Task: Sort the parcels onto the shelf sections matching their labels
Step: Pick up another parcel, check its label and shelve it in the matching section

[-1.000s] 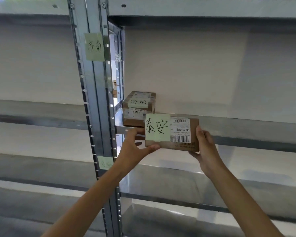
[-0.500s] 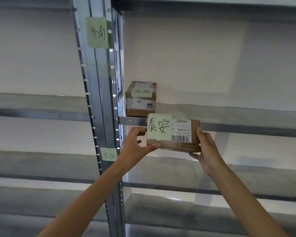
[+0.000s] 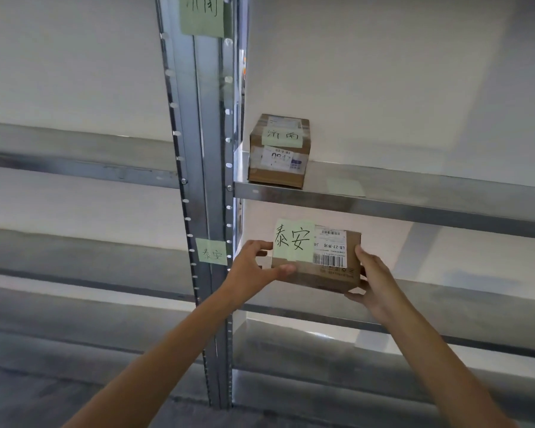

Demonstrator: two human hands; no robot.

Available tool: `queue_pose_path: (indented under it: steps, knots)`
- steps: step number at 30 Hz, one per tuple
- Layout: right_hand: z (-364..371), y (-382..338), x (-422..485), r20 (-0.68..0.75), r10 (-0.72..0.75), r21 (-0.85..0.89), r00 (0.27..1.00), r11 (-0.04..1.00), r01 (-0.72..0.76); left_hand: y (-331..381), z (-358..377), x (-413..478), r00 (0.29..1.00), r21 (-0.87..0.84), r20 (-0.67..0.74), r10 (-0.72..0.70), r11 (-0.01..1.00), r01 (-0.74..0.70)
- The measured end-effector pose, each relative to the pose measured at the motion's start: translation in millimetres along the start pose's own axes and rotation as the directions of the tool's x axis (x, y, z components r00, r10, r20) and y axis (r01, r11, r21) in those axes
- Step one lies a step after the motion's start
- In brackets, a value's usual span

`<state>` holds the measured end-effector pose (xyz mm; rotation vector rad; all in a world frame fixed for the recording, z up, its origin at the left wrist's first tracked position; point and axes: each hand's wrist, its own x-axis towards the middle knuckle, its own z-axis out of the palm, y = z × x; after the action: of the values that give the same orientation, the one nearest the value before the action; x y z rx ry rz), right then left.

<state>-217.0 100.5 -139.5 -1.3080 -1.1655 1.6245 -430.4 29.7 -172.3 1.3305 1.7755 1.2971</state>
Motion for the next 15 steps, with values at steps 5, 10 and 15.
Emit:
queue_pose_path:
  steps: [5, 10, 15]
  knots:
    - [16.8, 25.0, 31.7, -0.040, 0.080, -0.007, 0.996, 0.997, -0.080, -30.9, 6.4, 18.1, 0.988, 0.016, 0.049, -0.146, 0.989, 0.145]
    - [40.0, 45.1, 72.4, -0.092, 0.086, -0.034, 0.992, 0.995, -0.089, -52.2, 13.3, 47.2, 0.941, -0.083, 0.122, -0.315, 0.942, 0.326]
    - [59.5, 64.2, 127.1, -0.095, 0.089, -0.139, 0.991, 0.985, -0.102, -66.9, 16.2, 84.6, 0.818, -0.249, 0.058, -0.572, 0.785, 0.567]
